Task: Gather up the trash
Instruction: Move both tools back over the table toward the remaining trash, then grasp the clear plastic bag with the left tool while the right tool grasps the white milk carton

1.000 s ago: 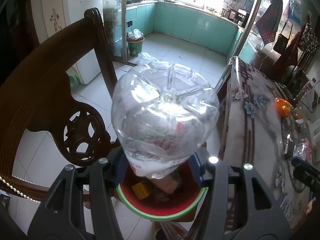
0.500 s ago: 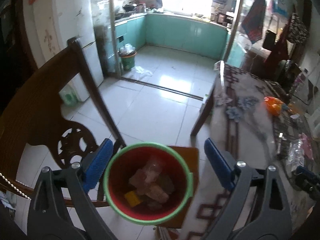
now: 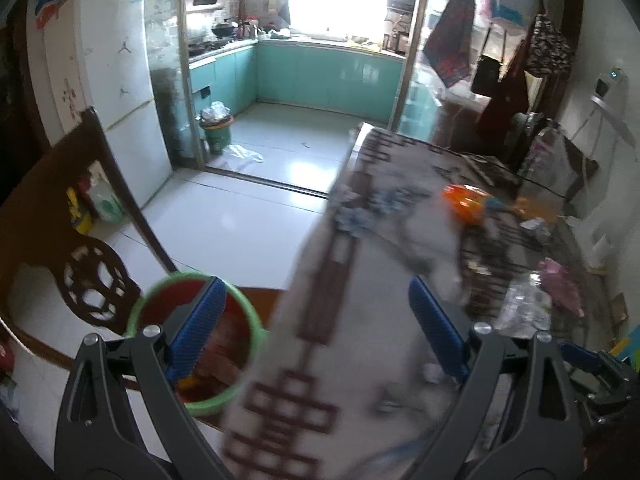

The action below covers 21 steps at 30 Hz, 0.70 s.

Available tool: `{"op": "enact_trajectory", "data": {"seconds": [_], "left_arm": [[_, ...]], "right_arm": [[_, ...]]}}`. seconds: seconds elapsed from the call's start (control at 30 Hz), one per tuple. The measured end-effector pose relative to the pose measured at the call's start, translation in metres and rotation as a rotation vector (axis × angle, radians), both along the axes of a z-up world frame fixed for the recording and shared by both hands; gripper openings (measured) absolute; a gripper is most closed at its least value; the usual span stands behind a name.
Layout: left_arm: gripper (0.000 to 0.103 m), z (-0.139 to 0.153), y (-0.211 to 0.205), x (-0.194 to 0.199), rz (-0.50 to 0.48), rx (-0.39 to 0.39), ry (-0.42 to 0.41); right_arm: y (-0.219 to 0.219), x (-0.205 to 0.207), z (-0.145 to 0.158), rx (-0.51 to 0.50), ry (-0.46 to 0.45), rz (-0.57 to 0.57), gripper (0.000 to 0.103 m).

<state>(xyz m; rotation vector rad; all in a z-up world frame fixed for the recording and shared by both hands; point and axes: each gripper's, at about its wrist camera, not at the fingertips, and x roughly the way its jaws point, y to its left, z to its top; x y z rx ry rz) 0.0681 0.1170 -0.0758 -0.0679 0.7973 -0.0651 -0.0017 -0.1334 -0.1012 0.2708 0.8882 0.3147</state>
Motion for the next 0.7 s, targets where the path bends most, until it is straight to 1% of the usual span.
{"op": "enact_trajectory", "data": {"seconds": [0.1,0.23,0.37,0.43,0.47,0.57,0.7], "left_arm": [[0.090,-0.010,-0.034,-0.014,-0.016,-0.027,0.027],[0.090,-0.026,-0.081,-0.033,-0.053,-0.047,0.061],[0.090,-0.031,-0.118,-0.044,-0.101,-0.049,0.096],[0.090,-0.029,-0.133,-0.048,-0.127,-0.043,0.093],[0.090,-0.027,-0.142,-0.049,-0.140,-0.035,0.089],[0.090,-0.023,-0.157,-0.052,-0.163,-0.028,0.087],[0.090,-0.026,-0.166,-0.052,-0.163,-0.020,0.107]], "right_arm": [[-0.028,-0.011,-0.003,-0.016,0.002,0.013,0.079],[-0.062,-0.022,-0.013,-0.011,0.019,0.012,0.079],[-0.098,-0.026,-0.026,0.022,0.062,-0.031,0.079],[-0.120,-0.022,-0.035,0.053,0.096,-0.091,0.079],[-0.131,-0.017,-0.040,0.052,0.120,-0.130,0.079],[-0.150,0.000,-0.054,-0.012,0.191,-0.221,0.079],[-0.160,0.034,-0.076,0.006,0.245,-0.227,0.079]]}}
